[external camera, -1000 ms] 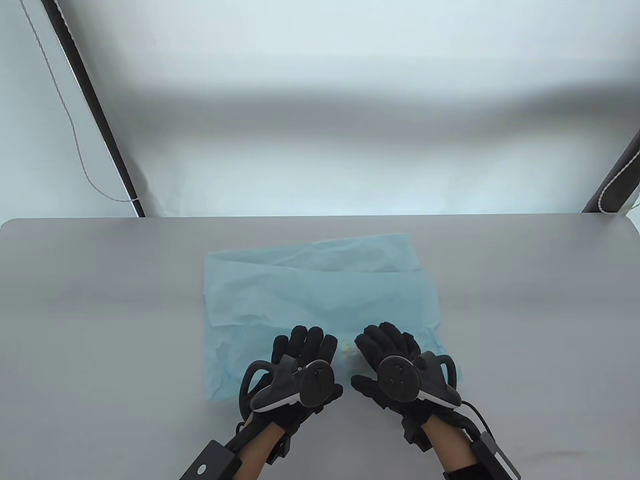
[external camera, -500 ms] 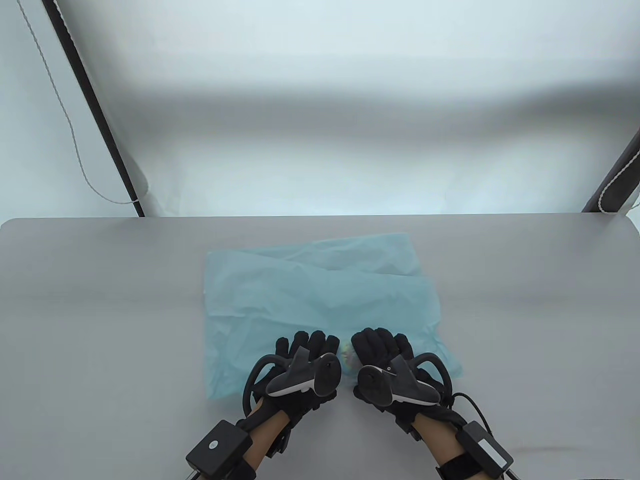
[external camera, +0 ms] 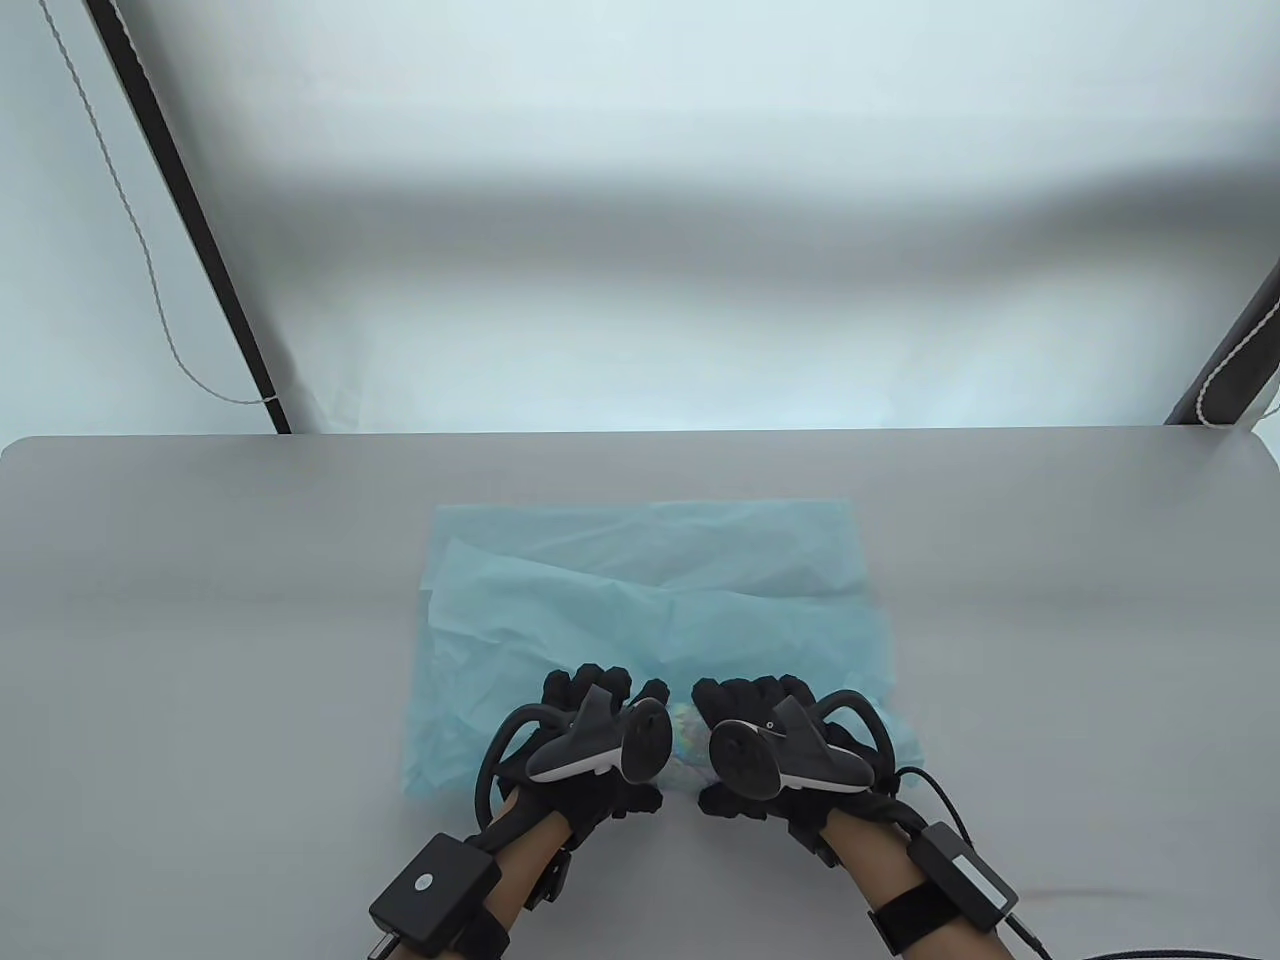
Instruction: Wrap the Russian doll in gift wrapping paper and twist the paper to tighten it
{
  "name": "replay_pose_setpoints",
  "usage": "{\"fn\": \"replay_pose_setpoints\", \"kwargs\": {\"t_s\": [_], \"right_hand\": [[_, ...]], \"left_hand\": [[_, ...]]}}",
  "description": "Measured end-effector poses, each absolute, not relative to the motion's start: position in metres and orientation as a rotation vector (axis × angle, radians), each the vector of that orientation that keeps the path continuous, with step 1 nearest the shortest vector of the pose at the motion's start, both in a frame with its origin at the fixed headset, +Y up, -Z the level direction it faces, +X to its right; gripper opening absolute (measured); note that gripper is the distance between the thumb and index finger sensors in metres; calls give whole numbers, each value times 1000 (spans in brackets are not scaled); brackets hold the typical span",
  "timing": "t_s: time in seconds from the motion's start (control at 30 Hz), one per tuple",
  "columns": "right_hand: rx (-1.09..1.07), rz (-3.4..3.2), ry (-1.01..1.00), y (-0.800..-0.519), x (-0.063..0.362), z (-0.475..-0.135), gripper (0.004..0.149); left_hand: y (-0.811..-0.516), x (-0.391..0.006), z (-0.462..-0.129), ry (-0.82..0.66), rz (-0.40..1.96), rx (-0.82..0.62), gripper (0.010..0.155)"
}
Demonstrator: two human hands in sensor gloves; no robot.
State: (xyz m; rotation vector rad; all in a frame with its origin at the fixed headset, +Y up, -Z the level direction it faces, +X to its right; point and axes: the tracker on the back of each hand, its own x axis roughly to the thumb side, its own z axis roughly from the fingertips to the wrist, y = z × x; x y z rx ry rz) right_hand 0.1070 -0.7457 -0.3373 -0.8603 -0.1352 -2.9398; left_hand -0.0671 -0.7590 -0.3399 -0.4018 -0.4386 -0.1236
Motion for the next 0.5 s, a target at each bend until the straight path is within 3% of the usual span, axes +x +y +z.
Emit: {"fn": "replay_pose_setpoints", "kwargs": {"t_s": [0.27, 0.5], "right_hand": [[-874, -3094, -384, -747, 121, -349, 110], [-905, -3054, -447, -747, 124, -346, 112]], "left_hand": [[-755, -56, -329, -514, -279, -246, 110], [-755, -64, -338, -547, -145, -304, 107]]}}
